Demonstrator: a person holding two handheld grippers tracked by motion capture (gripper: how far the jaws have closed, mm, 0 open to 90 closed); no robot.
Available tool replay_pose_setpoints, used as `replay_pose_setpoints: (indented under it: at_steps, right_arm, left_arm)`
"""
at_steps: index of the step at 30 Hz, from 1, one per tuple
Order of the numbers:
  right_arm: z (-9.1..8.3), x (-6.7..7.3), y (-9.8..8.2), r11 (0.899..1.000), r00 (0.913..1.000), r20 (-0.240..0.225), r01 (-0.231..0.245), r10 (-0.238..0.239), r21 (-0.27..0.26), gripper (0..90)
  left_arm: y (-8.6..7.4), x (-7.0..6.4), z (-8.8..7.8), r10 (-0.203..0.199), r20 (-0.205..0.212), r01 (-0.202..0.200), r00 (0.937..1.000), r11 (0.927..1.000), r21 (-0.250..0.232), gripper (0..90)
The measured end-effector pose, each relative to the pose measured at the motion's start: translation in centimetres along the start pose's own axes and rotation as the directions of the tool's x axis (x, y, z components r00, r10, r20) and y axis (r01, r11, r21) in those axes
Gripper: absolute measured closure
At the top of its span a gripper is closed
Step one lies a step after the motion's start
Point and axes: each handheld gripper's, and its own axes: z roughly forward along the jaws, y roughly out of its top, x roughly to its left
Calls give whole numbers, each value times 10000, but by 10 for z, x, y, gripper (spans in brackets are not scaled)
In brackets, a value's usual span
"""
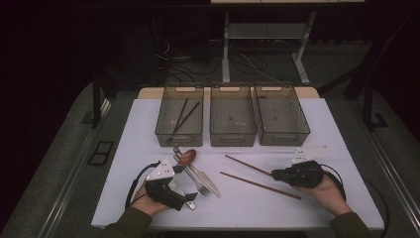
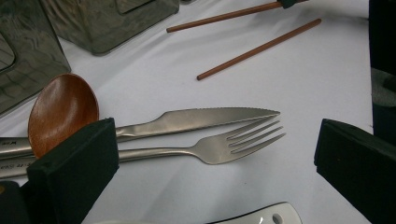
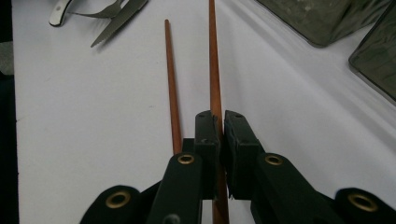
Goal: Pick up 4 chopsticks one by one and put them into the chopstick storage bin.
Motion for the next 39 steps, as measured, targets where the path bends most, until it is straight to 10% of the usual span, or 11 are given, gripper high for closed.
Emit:
replay_pose_setpoints:
  at_steps: [39]
  right_arm:
    - [9, 2, 56, 9870, 9979, -226, -641, 614, -1473, 846]
  left_arm:
    - [-3, 1, 0, 85, 103, -87, 9999, 9999, 121, 0]
